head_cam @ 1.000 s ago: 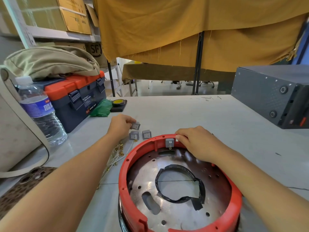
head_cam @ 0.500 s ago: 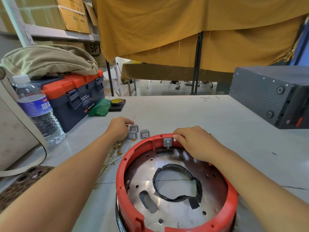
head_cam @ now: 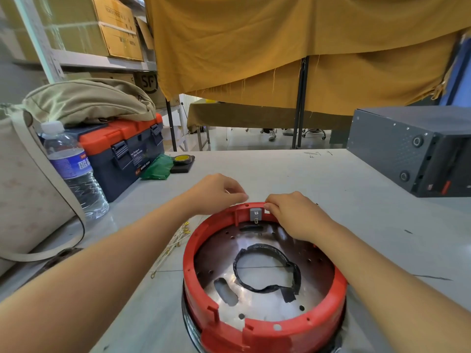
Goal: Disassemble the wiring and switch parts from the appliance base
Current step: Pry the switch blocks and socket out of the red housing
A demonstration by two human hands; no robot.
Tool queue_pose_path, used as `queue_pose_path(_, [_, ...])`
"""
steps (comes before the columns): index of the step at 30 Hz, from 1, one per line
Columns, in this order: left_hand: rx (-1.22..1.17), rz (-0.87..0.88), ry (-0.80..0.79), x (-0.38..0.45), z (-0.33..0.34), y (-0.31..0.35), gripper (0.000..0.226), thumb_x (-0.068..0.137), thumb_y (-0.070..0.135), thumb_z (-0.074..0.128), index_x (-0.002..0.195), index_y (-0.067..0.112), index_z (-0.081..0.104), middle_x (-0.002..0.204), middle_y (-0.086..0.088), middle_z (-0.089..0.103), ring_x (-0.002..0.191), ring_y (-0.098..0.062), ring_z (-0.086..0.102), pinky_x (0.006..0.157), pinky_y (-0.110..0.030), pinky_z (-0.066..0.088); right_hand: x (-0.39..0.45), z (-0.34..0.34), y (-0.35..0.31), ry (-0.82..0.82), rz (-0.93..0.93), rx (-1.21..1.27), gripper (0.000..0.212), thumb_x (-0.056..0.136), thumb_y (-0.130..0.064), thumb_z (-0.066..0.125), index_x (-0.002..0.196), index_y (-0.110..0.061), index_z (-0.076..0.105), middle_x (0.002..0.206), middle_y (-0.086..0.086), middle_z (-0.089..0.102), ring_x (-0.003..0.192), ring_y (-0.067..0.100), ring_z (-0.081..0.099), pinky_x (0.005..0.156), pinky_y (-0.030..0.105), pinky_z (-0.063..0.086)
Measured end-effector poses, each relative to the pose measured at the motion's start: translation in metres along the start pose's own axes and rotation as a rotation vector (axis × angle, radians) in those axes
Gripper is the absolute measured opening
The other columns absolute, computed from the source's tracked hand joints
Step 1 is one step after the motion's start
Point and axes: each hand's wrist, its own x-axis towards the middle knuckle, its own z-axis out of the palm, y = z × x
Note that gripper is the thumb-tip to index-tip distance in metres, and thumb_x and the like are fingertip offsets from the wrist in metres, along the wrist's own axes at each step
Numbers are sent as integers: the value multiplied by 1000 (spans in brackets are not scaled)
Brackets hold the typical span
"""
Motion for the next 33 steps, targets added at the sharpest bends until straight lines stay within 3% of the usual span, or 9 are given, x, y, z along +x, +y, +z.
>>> queue_pose_path(5, [19, 55, -27, -12, 10, 16, 22, 86, 21, 65, 107, 18, 69, 103, 4, 70, 91, -9, 64, 83, -20, 46, -3, 0, -2, 37, 17, -51, 31, 103, -32, 32, 107, -15, 57, 100, 15, 57, 87, 32, 54, 69, 37, 44])
queue_pose_path(8, [42, 64, 6, -15, 16, 19, 25, 86, 18, 64, 111, 19, 67, 107, 1, 68, 93, -13, 63, 89, -27, 49, -5, 0, -4, 52, 15, -83, 21, 103, -26, 35, 113, -16, 51, 94, 13, 54, 77, 29, 48, 62, 34, 37])
queue_pose_path(13, [16, 56, 49, -12, 26, 20, 21, 88, 16, 62, 107, 20, 67, 97, 0, 65, 89, -12, 60, 79, -21, 43, -8, -3, -8, 52, 54, -103, 19, 97, -17, 46, 115, -20, 44, 85, 6, 45, 76, 28, 47, 60, 33, 35])
queue_pose_path(17, [-37, 64, 37, -10, 28, 20, 18, 87, 16, 63, 105, 20, 68, 91, 5, 62, 88, -11, 59, 77, -19, 41, -3, -10, -10, 9, 79, -100, 15, 96, -18, 43, 110, -14, 48, 103, 13, 55, 80, 28, 48, 64, 33, 38])
queue_pose_path(21, [-68, 93, 17, -4, 29, 22, 17, 87, 14, 65, 102, 18, 68, 91, 4, 65, 85, -11, 60, 76, -16, 43, 4, -13, -9, 46, 70, -41, 23, 98, -25, 36, 110, -10, 50, 106, 14, 55, 82, 28, 48, 67, 34, 40])
queue_pose_path(25, [-129, 103, 50, -4, 33, 21, 15, 86, 16, 66, 101, 18, 68, 94, 1, 68, 86, -11, 63, 69, -4, 42, 4, -7, -2, 29, 27, 144, 24, 94, -19, 43, 116, -15, 53, 110, 12, 60, 94, 29, 57, 82, 40, 50])
queue_pose_path(29, [-124, 133, 95, -6, 36, 21, 16, 84, 23, 67, 100, 19, 68, 93, -1, 69, 86, -14, 63, 78, -22, 49, 3, -7, 4, 30, 35, 232, 25, 88, -19, 55, 113, -17, 59, 110, 9, 62, 95, 25, 60, 83, 35, 51])
queue_pose_path(33, [-62, 142, 96, -5, 36, 22, 16, 84, 22, 67, 100, 18, 68, 90, 1, 68, 84, -13, 61, 75, -20, 46, 3, -6, 5, 50, 29, 184, 22, 85, -23, 59, 106, -15, 60, 104, 10, 61, 90, 26, 59, 80, 37, 51])
